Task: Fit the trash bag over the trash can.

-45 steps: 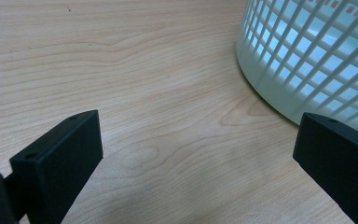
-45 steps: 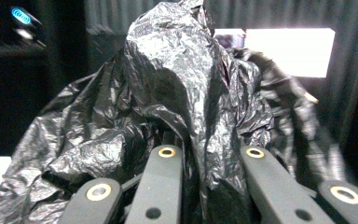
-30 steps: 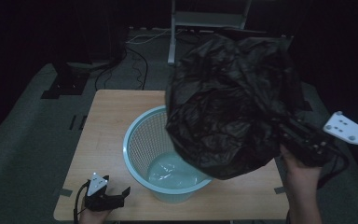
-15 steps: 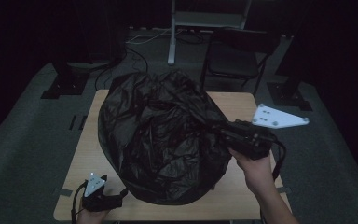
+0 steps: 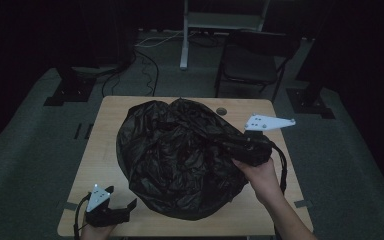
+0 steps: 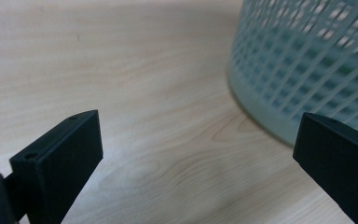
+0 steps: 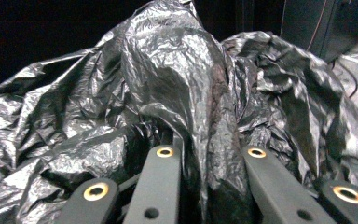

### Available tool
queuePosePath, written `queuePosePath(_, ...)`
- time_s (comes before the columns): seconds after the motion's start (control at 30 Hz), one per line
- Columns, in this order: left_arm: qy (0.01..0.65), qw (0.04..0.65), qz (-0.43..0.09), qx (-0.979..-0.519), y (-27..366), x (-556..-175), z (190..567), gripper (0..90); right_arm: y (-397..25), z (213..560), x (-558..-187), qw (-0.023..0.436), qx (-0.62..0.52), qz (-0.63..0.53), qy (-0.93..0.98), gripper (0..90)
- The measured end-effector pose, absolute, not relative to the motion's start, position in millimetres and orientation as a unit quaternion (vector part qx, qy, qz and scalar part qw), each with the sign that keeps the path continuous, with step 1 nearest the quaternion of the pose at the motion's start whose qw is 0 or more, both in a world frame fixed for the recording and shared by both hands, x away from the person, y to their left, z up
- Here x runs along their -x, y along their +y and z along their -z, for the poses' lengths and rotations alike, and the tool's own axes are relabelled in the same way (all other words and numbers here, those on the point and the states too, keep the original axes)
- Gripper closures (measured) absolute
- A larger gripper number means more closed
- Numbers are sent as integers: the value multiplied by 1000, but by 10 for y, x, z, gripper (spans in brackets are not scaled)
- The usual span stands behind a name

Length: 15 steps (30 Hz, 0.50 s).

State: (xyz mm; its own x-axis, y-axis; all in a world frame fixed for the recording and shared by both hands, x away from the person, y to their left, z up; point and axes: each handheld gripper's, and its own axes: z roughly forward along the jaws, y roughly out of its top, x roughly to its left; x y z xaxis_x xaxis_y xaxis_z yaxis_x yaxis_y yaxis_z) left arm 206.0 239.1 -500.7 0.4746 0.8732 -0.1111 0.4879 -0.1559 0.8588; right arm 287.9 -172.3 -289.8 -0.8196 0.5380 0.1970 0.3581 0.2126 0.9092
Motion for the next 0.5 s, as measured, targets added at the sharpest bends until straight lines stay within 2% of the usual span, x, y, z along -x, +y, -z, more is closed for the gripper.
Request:
queuePosePath(0.13,437,484,-238,-720,2380,-1915,4660,17,-1718,2951,-2914,81,-294,-549,778,790)
queuePosePath(0.3,389,520,-277,-708,2376,-1666,4134,17,-1708,2930,-2908,69,-278,-563,775,515)
queuePosePath(0.37,374,527,-285,-708,2362,-1596,3990,17,-1704,2896,-2880,78,-274,-567,773,474)
queuePosePath(0.5,354,531,-301,-708,2317,-1521,3834,17,-1755,2777,-2828,101,-271,-572,768,321)
